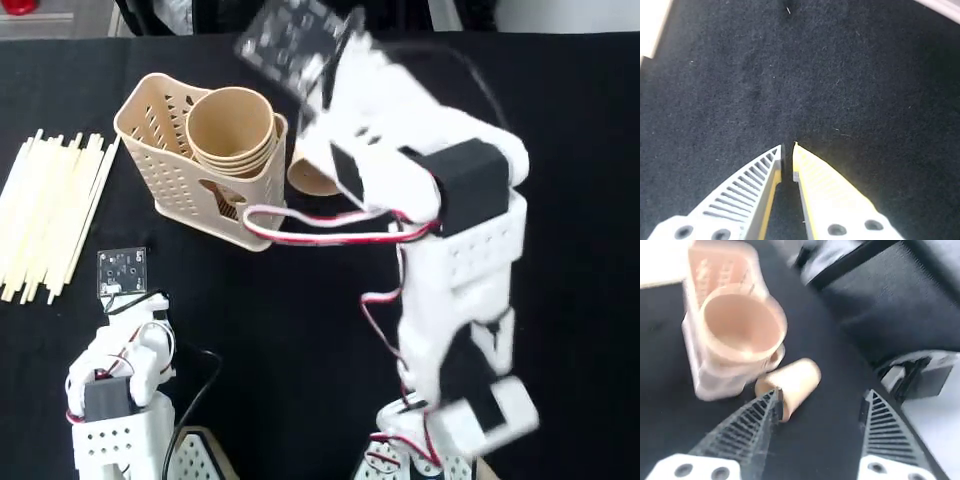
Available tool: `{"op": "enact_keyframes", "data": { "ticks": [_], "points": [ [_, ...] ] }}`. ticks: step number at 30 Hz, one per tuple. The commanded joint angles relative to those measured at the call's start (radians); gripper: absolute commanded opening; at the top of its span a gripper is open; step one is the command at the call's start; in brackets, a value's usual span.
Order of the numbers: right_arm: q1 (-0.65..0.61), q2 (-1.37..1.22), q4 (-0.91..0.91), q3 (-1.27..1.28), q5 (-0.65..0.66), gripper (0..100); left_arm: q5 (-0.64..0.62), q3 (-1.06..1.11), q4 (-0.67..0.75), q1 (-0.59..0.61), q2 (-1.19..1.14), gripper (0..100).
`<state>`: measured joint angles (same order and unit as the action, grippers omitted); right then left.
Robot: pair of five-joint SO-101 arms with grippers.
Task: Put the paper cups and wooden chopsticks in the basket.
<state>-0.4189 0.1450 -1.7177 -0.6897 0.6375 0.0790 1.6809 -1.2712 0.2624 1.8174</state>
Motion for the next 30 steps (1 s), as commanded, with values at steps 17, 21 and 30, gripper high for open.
{"op": "enact_keyframes", "data": {
  "ticks": [17,21,30],
  "points": [
    [0.075,0.762,0.993,1.646,0.115,25.1,0.002,0.019,0.0,-0.001,0.002,5],
    [0.129,0.745,1.293,1.862,0.247,25.0,0.002,0.019,0.0,-0.001,0.002,5],
    [0.183,0.506,1.531,1.847,0.252,25.3,0.002,0.019,0.0,-0.001,0.002,5]
  ]
}}
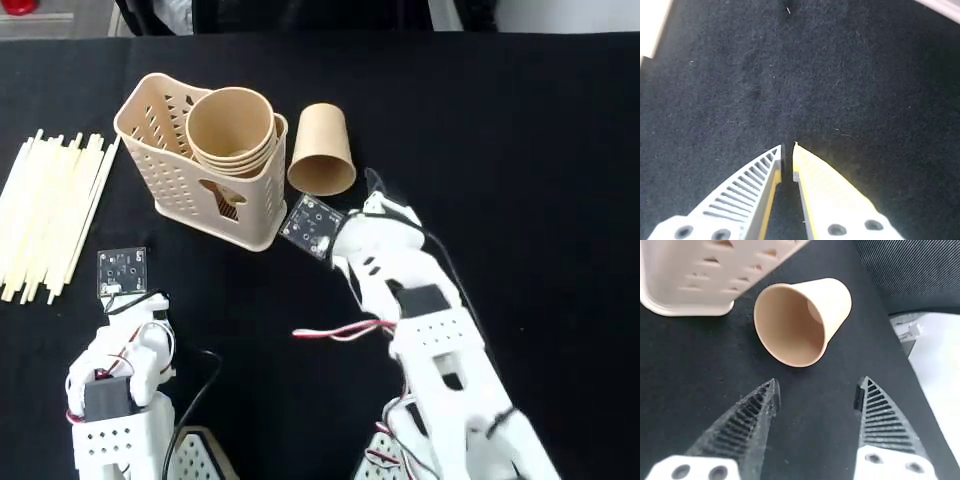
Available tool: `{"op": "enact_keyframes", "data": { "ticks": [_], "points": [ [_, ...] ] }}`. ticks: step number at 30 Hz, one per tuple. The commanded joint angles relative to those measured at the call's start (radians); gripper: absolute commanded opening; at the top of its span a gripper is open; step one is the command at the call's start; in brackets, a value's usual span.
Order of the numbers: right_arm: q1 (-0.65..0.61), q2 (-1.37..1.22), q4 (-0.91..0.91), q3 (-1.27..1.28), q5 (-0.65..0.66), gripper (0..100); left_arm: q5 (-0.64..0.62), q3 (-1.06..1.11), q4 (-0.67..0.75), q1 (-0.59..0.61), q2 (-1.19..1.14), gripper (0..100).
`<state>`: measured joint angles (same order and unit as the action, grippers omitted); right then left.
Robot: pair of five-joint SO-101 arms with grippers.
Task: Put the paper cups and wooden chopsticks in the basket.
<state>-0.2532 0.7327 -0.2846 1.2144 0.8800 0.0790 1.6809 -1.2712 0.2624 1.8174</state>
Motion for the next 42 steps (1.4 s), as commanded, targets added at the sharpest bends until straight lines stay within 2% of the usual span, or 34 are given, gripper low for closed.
{"op": "enact_keyframes", "data": {
  "ticks": [1,12,21,25,29,30,38,42],
  "points": [
    [0.017,-0.124,0.138,-0.071,0.009,25.3,0.002,0.019,0.0,-0.001,0.002,5],
    [0.037,-0.521,0.365,-0.275,0.005,25.1,0.002,0.019,0.0,-0.001,0.002,5],
    [0.069,-0.716,0.382,-0.424,0.003,25.0,0.002,0.019,0.0,-0.001,0.002,5],
    [0.069,-0.743,0.385,-0.456,-0.014,21.1,0.002,0.019,0.0,-0.001,0.002,5],
    [0.069,-0.762,0.462,-0.466,-0.126,2.2,0.002,0.019,0.0,-0.001,0.002,5],
    [0.069,-0.765,0.48,-0.466,-0.149,0.9,0.002,0.019,0.0,-0.001,0.002,5],
    [0.075,-0.733,0.493,-0.417,-0.172,1.1,0.002,0.019,0.0,-0.001,0.002,5],
    [0.077,-0.631,0.457,-0.36,-0.173,1.1,0.002,0.019,0.0,-0.001,0.002,5]
  ]
}}
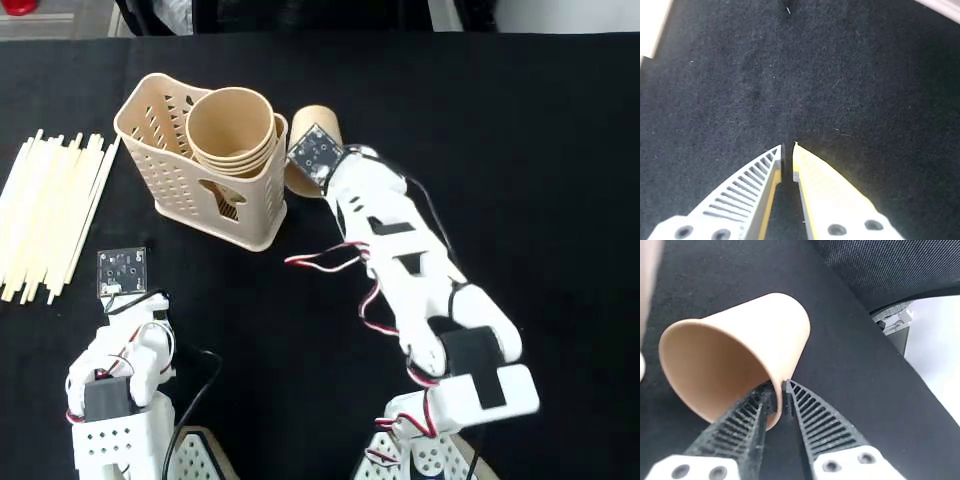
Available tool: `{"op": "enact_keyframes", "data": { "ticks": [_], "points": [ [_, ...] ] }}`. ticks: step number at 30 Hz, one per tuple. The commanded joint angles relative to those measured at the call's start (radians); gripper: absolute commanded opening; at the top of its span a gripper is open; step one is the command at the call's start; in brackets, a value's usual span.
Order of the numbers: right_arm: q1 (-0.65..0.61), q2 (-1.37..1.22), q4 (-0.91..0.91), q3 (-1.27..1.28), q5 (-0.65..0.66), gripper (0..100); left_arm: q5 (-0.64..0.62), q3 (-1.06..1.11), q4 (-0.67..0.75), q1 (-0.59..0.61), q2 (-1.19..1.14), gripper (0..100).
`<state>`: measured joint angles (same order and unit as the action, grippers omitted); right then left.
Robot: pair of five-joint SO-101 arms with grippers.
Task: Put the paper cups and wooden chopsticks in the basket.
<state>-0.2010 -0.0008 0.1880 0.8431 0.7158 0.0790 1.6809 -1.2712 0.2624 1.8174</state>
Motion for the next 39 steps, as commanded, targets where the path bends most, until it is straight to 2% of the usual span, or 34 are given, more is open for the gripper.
{"op": "enact_keyframes", "data": {
  "ticks": [1,6,10,15,19,26,32,39],
  "points": [
    [0.026,0.139,-0.055,0.015,-0.011,1.1,0.002,0.019,0.0,-0.001,0.002,5],
    [0.06,0.366,-0.342,-0.013,-0.028,1.1,0.002,0.019,0.0,-0.001,0.002,5],
    [0.097,0.555,-0.632,-0.097,-0.127,1.1,0.002,0.019,0.0,-0.001,0.002,5],
    [0.097,0.731,-1.046,-0.291,-0.212,1.1,0.002,0.019,0.0,-0.001,0.002,5],
    [0.06,0.782,-1.297,-0.516,-0.284,1.1,0.002,0.019,0.0,-0.001,0.002,5],
    [-0.023,0.676,-1.603,-1.007,-0.453,1.1,0.002,0.019,0.0,-0.001,0.002,5],
    [-0.069,0.444,-1.737,-1.399,-0.56,1.1,0.002,0.019,0.0,-0.001,0.002,5],
    [-0.23,0.173,-1.855,-1.773,-0.608,1.1,0.002,0.019,0.0,-0.001,0.002,5]
  ]
}}
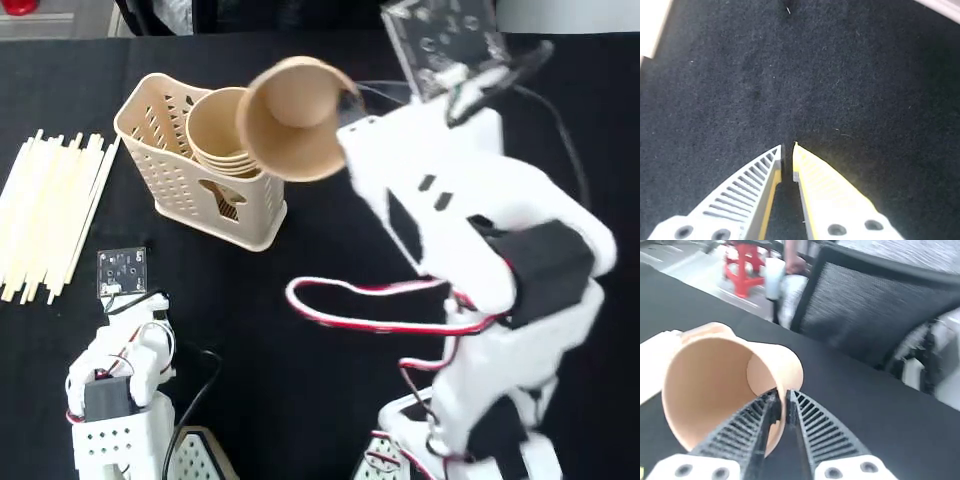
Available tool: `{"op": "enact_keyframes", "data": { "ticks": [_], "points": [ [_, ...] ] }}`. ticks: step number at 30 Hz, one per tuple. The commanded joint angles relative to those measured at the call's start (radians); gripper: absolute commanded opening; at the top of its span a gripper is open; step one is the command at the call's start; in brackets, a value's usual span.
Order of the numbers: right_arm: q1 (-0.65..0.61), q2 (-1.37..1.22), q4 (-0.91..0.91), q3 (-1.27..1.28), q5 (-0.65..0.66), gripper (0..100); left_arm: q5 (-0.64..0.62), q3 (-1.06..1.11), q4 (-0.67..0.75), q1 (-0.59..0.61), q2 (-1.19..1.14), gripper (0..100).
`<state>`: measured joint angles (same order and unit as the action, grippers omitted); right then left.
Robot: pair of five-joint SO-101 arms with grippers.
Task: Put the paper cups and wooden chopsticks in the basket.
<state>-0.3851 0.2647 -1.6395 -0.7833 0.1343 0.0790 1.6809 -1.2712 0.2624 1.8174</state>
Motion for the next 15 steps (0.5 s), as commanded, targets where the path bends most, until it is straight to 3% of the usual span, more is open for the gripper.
{"op": "enact_keyframes", "data": {
  "ticks": [1,15],
  "points": [
    [-0.057,-0.128,-0.035,-0.179,-0.031,1.1,0.002,0.019,0.0,-0.001,0.002,5],
    [-0.115,-0.315,-0.063,-0.291,-0.026,1.1,0.002,0.019,0.0,-0.001,0.002,5]
  ]
}}
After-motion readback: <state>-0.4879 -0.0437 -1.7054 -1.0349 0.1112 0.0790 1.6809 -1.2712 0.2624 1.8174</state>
